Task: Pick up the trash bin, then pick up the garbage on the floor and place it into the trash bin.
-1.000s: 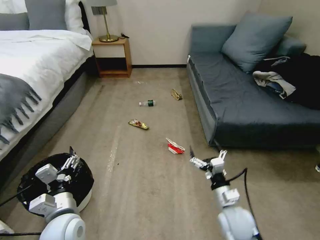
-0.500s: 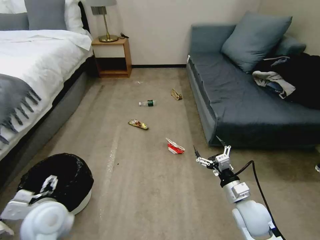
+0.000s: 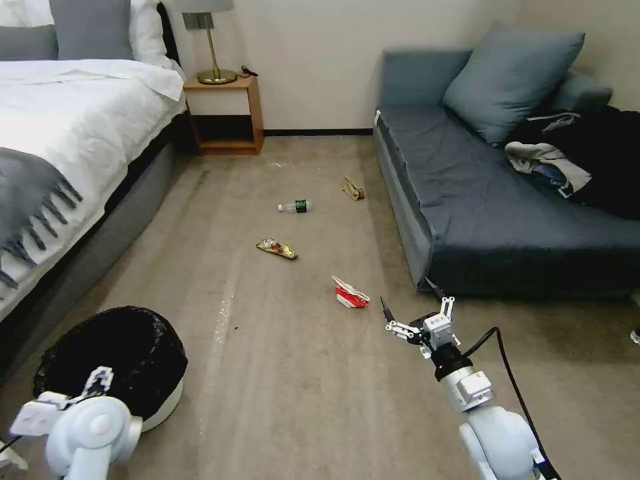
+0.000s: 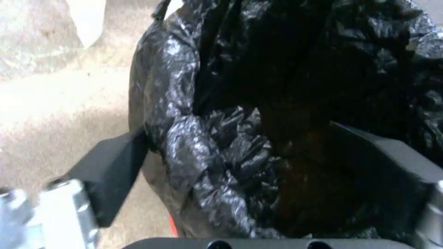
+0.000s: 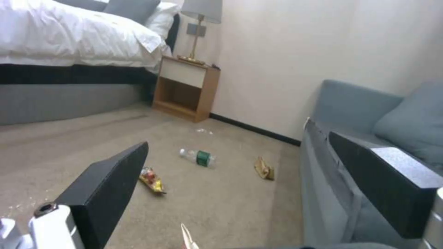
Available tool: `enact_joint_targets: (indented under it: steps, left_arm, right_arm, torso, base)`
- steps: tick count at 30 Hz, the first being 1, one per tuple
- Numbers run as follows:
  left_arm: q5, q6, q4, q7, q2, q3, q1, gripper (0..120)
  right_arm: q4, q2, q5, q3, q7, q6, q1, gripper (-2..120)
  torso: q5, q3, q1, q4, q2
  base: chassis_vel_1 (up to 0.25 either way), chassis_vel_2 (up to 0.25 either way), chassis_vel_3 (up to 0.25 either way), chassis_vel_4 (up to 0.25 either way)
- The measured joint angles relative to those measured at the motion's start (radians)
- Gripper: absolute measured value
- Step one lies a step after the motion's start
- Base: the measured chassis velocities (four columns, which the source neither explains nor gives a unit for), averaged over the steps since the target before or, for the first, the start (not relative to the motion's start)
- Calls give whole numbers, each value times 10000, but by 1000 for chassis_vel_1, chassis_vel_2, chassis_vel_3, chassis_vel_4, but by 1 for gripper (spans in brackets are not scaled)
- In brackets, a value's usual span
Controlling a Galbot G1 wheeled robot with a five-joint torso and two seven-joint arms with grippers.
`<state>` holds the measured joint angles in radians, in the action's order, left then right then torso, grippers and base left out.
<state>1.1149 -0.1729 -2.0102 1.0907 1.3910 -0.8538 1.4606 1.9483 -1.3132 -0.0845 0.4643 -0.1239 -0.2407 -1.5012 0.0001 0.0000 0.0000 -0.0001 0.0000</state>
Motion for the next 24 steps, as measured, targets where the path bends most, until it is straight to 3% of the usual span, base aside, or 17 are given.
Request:
enact_joint_targets:
  steps: [1, 2, 8, 15, 17, 19, 20, 24]
  left_arm:
    - [0, 0, 0, 0, 0, 0, 0, 92]
    - [-278, 5, 193, 7, -9, 32, -46, 84]
    - [-523, 86, 558, -117, -87, 65, -19, 58]
    - [-567, 79, 557, -146, -71, 88, -37, 41]
    - [-659, 115, 562, -198, -74, 119, -41, 29]
    - [-710, 151, 586, -232, -69, 128, -40, 27]
    - [-889, 264, 687, -329, -53, 150, -40, 19]
    - [-1297, 461, 765, -609, -21, 199, -24, 6]
  right_arm:
    - [0, 0, 0, 0, 0, 0, 0, 100]
    - [26, -2, 0, 34, 4, -52, -53, 100]
    - [2, -52, 13, 50, 14, -112, -39, 100]
    - [-85, -162, -32, -31, 17, -114, 55, 100]
    - [-179, -204, -127, -110, 168, -98, 128, 100]
    - [-198, -206, -149, -151, 272, -70, 152, 100]
    - [-214, -200, -116, -280, 620, 86, 238, 100]
    - [-189, -122, 449, -546, 1011, 467, 389, 100]
  torso:
    - [0, 0, 0, 0, 0]
    - [0, 0, 0, 0, 0]
    - [-1, 0, 0, 1, 0]
    - [0, 0, 0, 2, 0]
    - [0, 0, 0, 1, 0]
    - [0, 0, 0, 0, 0]
    - [0, 0, 0, 1, 0]
    - [-3, 0, 0, 1, 0]
  base:
    - [0, 0, 0, 0]
    - [0, 0, 0, 0]
    - [0, 0, 0, 0]
    - [0, 0, 0, 0]
    - [0, 0, 0, 0]
    - [0, 0, 0, 0]
    - [0, 0, 0, 0]
    - [0, 0, 0, 0]
